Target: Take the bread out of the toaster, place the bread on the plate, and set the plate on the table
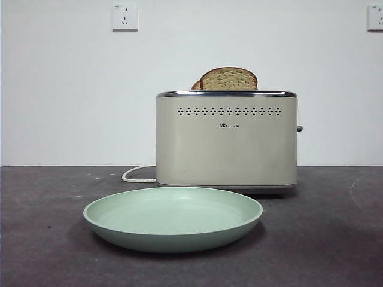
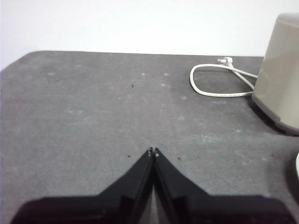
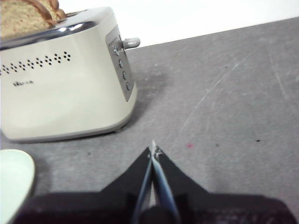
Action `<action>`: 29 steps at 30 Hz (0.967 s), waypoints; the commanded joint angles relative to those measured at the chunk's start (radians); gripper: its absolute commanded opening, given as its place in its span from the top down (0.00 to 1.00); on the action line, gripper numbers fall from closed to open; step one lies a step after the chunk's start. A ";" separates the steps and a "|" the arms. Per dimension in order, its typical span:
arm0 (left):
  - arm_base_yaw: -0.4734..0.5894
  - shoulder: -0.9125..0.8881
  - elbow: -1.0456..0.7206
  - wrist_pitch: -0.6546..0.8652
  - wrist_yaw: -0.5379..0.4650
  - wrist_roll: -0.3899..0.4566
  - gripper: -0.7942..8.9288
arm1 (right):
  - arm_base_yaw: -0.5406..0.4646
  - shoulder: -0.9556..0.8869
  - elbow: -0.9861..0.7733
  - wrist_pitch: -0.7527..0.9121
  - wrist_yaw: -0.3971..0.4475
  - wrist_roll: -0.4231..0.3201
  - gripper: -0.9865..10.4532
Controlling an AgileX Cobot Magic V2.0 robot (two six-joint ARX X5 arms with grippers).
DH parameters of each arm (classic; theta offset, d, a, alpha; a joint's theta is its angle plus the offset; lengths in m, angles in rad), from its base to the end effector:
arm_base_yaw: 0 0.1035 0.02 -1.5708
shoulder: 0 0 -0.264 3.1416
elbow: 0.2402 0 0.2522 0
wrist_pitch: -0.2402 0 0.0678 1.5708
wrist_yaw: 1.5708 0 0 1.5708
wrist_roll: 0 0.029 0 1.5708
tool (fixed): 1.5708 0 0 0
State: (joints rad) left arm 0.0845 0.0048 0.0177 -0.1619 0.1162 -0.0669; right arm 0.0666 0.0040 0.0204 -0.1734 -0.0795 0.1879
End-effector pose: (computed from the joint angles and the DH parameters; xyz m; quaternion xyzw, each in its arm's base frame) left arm 0.0956 0.0047 0.1536 -0.0408 0.0745 -0.0133 0.9963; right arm 0.0951 0.0087 0.1534 0.0938 0.0849 0.0651 0.9898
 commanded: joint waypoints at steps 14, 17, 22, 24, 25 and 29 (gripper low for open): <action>0.002 0.062 0.359 -0.191 0.032 -0.142 0.92 | 0.008 0.192 0.301 -0.076 -0.154 0.116 0.92; 0.002 0.122 0.465 -0.275 0.092 -0.110 0.92 | 0.008 0.295 0.421 -0.176 -0.204 0.067 0.92; 0.000 0.241 0.629 -0.410 0.162 -0.056 0.92 | 0.008 0.459 0.634 -0.379 -0.296 -0.038 0.92; -0.010 0.278 0.681 -0.441 0.194 -0.056 0.92 | 0.008 0.515 0.715 -0.466 -0.336 -0.083 0.92; -0.014 0.300 0.709 -0.461 0.225 -0.054 0.92 | 0.008 0.542 0.756 -0.515 -0.354 -0.109 0.92; -0.021 0.383 0.806 -0.558 0.323 -0.027 0.92 | 0.009 0.628 0.902 -0.682 -0.421 -0.190 0.92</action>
State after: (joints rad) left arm 0.0669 0.3759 0.8120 -0.7078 0.4252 -0.1219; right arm 0.0727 0.6235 0.8932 -0.8299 -0.4873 0.0620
